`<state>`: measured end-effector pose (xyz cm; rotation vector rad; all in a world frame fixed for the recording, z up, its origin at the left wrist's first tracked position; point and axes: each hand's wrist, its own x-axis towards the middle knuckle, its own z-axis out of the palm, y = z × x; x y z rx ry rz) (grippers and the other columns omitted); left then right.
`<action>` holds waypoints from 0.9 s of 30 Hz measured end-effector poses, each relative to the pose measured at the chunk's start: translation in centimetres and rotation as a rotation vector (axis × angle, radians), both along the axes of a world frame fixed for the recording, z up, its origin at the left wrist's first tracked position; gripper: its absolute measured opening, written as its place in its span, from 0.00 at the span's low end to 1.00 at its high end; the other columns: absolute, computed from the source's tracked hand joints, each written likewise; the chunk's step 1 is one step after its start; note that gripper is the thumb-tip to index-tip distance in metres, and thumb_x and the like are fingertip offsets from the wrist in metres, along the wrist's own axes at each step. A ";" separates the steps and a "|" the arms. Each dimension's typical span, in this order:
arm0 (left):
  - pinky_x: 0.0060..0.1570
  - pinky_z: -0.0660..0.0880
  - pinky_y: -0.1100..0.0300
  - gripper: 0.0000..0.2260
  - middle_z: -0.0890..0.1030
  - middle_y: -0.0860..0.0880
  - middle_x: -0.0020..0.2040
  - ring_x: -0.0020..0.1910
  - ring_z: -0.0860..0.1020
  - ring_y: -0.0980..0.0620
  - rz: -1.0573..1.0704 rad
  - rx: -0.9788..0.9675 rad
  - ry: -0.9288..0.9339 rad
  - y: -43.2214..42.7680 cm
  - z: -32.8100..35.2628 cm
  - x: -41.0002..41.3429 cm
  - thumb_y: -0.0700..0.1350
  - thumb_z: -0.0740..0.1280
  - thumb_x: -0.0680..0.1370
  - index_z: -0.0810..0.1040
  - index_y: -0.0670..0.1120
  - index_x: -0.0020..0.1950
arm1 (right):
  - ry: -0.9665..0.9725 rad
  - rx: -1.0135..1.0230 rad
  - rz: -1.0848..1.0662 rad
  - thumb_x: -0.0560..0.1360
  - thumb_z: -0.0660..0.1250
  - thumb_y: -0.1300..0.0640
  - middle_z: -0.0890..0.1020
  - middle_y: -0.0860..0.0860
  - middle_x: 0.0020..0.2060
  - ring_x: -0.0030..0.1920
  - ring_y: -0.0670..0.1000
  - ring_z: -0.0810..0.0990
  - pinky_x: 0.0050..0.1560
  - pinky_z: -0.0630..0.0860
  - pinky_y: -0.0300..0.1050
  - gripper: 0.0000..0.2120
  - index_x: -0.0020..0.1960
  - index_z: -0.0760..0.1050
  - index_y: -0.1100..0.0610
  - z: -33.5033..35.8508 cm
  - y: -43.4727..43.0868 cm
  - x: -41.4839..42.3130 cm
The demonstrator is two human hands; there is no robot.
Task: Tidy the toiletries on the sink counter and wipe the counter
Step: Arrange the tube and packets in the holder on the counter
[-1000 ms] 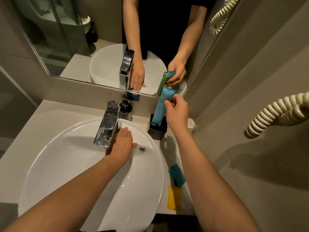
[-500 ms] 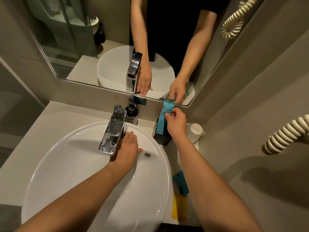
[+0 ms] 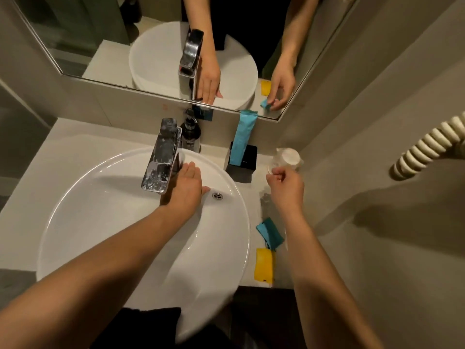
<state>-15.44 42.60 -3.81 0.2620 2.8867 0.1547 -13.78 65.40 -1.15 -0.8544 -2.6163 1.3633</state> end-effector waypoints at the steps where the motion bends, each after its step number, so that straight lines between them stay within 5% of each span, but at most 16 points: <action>1: 0.78 0.52 0.54 0.25 0.69 0.42 0.74 0.76 0.63 0.45 0.008 0.010 -0.003 0.0 -0.1 0.0 0.53 0.62 0.82 0.66 0.38 0.74 | -0.097 0.026 0.000 0.80 0.68 0.60 0.82 0.51 0.47 0.48 0.51 0.81 0.48 0.77 0.42 0.04 0.54 0.79 0.56 -0.8 0.7 1.6; 5: 0.77 0.54 0.54 0.25 0.70 0.42 0.73 0.75 0.64 0.46 0.009 -0.013 0.006 0.1 -0.6 -0.1 0.54 0.62 0.82 0.68 0.39 0.73 | -0.397 0.140 0.050 0.82 0.67 0.56 0.79 0.52 0.49 0.48 0.52 0.79 0.44 0.78 0.45 0.07 0.57 0.77 0.58 -4.0 2.1 6.3; 12: 0.77 0.60 0.51 0.25 0.73 0.41 0.69 0.72 0.69 0.44 0.011 0.016 0.041 -0.1 -1.5 -0.2 0.55 0.65 0.80 0.71 0.38 0.70 | -0.511 0.289 0.131 0.80 0.70 0.51 0.79 0.56 0.44 0.41 0.52 0.77 0.35 0.71 0.41 0.12 0.51 0.75 0.60 -5.9 1.1 5.3; 18: 0.74 0.65 0.51 0.24 0.74 0.42 0.66 0.68 0.71 0.44 0.020 0.042 0.051 0.0 -1.4 -0.1 0.54 0.66 0.80 0.72 0.39 0.68 | -0.637 0.268 0.117 0.78 0.72 0.60 0.76 0.56 0.43 0.33 0.49 0.71 0.39 0.74 0.44 0.10 0.48 0.71 0.59 -6.1 0.7 3.1; 22: 0.73 0.65 0.52 0.23 0.74 0.41 0.67 0.68 0.71 0.44 0.020 0.055 0.050 -0.1 -1.4 -0.2 0.54 0.66 0.80 0.72 0.39 0.68 | -0.622 0.184 0.140 0.78 0.69 0.62 0.75 0.55 0.39 0.34 0.49 0.72 0.33 0.69 0.40 0.11 0.41 0.69 0.59 -5.9 1.5 2.8; 27: 0.73 0.66 0.50 0.23 0.73 0.41 0.67 0.68 0.71 0.44 0.026 0.075 0.039 -0.2 -1.7 -0.3 0.53 0.66 0.80 0.72 0.39 0.68 | -0.422 0.057 0.092 0.79 0.65 0.61 0.78 0.53 0.40 0.45 0.56 0.80 0.47 0.79 0.51 0.08 0.41 0.73 0.55 -3.0 3.3 3.5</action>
